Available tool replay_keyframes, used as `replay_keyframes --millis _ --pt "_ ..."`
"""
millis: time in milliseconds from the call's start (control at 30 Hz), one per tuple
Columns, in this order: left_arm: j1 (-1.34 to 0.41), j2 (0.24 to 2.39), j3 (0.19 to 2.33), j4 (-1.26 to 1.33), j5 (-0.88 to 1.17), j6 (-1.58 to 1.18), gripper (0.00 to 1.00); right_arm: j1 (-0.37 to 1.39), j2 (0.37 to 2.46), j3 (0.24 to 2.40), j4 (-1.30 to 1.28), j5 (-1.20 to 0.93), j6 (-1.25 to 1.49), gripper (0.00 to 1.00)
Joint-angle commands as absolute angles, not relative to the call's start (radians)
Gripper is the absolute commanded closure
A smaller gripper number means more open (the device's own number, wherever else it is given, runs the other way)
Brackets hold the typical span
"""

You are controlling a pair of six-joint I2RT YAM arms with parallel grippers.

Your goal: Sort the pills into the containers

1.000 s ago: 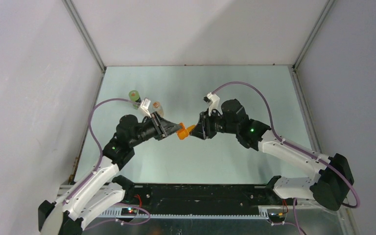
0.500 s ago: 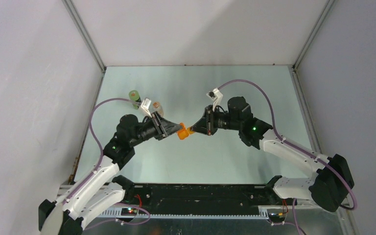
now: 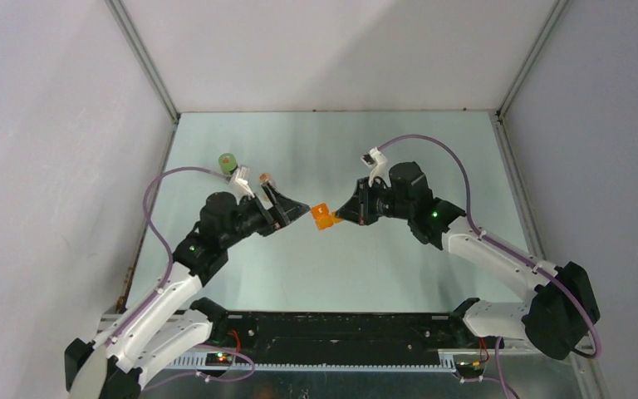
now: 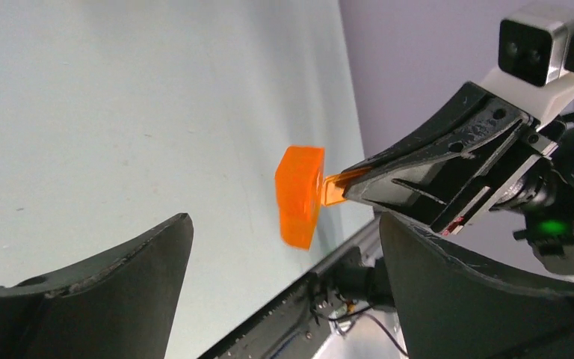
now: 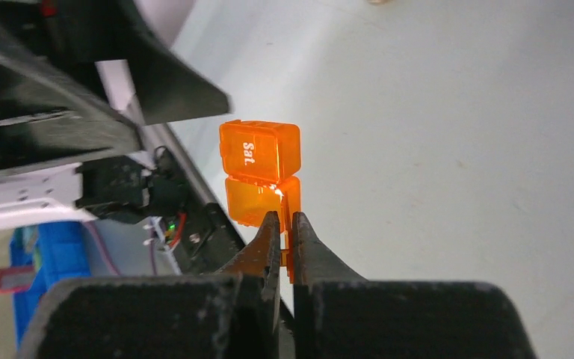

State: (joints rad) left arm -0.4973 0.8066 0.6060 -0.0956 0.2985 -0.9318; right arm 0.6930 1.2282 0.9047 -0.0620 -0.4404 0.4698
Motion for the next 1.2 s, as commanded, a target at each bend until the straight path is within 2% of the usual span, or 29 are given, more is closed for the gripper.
replay_keyframes --millis 0,200,367,600,667,733,767,900,1033,1167 --pt "-0.467 0.762 0.651 -0.201 0.123 -0.893 0.01 0.667 1.265 0.904 -0.164 -0.315 0.422 1.0" --pt "-0.425 0.721 0.665 -0.287 0.014 -0.852 0.01 0.61 1.437 0.904 -0.136 -0.435 0.285 1.0" --pt "-0.423 0.692 0.719 -0.42 -0.134 -0.822 0.01 0.584 1.567 0.958 -0.206 -0.427 0.205 1.0" --pt "-0.421 0.628 0.721 -0.461 -0.198 -0.808 0.01 0.529 1.668 0.968 -0.175 -0.45 0.196 1.0" --pt "-0.42 0.624 0.722 -0.465 -0.199 -0.808 0.01 0.525 1.674 0.972 -0.179 -0.446 0.191 0.94" --pt "-0.419 0.623 0.722 -0.467 -0.2 -0.808 0.01 0.524 1.673 0.974 -0.187 -0.434 0.19 0.8" --pt "-0.419 0.623 0.723 -0.469 -0.199 -0.806 0.01 0.524 1.668 0.974 -0.193 -0.429 0.191 0.67" --pt "-0.417 0.618 0.734 -0.485 -0.208 -0.795 0.01 0.525 1.613 0.98 -0.198 -0.4 0.211 0.41" --pt "-0.416 0.597 0.742 -0.502 -0.229 -0.787 0.01 0.548 1.552 1.023 -0.214 -0.352 0.248 0.27" --pt "-0.416 0.561 0.747 -0.525 -0.259 -0.781 0.01 0.633 1.565 1.118 -0.235 -0.206 0.274 0.17"
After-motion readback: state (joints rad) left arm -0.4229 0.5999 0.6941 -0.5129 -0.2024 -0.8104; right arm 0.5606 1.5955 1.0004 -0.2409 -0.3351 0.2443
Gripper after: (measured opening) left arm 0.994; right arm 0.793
